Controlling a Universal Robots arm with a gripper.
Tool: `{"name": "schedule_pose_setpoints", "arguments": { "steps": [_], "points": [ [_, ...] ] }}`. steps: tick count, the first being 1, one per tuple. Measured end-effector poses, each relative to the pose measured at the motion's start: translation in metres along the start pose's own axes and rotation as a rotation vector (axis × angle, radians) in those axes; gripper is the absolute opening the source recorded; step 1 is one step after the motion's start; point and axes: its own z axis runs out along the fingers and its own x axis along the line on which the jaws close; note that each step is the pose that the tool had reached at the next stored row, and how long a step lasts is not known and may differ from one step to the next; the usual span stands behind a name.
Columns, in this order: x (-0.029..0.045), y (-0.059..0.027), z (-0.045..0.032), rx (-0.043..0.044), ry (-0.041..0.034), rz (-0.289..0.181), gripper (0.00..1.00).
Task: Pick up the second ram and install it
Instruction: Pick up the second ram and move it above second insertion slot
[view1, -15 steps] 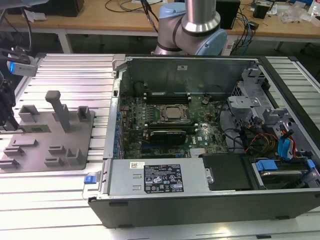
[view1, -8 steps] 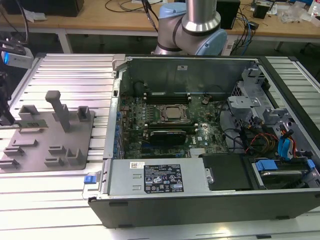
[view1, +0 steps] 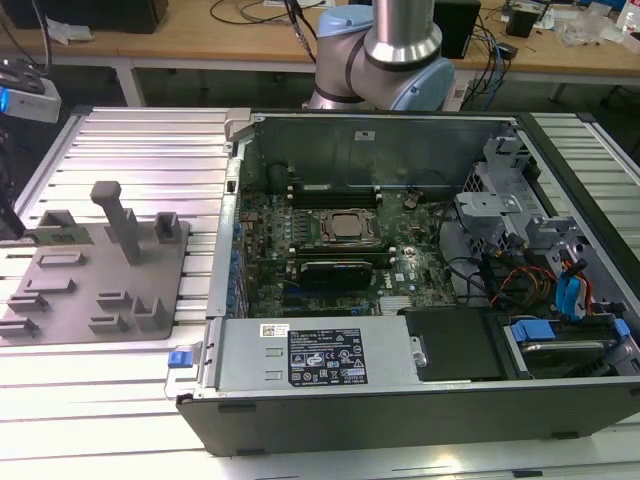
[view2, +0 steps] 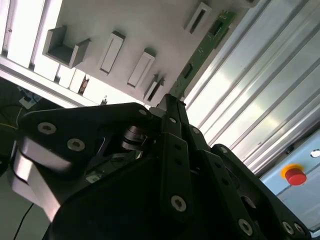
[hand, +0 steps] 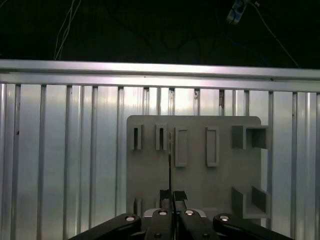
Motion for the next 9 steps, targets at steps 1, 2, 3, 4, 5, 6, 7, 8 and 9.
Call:
{"name": "schedule_pose_setpoints", "arguments": {
  "steps": [1, 2, 3, 4, 5, 6, 7, 8, 9],
  "points": [
    [-0.0001, 0.0001, -0.0051, 0.0006, -0.0044, 0.0, 0.09],
    [-0.0001, 0.0002, -0.0089, 0.0009, -0.0081, 0.001, 0.09],
    [-0.0002, 0.0003, -0.0109, 0.0011, -0.01, 0.001, 0.09],
    [-0.0002, 0.0003, -0.014, 0.0013, -0.0122, 0.001, 0.09],
    [-0.0002, 0.0004, -0.0175, 0.0014, -0.0141, 0.001, 0.09],
    [-0.0003, 0.0005, -0.0208, 0.0014, -0.0152, 0.002, 0.09],
    [-0.0003, 0.0005, -0.022, 0.0014, -0.0154, 0.002, 0.09],
    [-0.0003, 0.0006, -0.0234, 0.0014, -0.0159, 0.003, 0.09],
    [-0.0004, 0.0007, -0.0261, 0.0015, -0.017, 0.003, 0.09]
  ]
}}
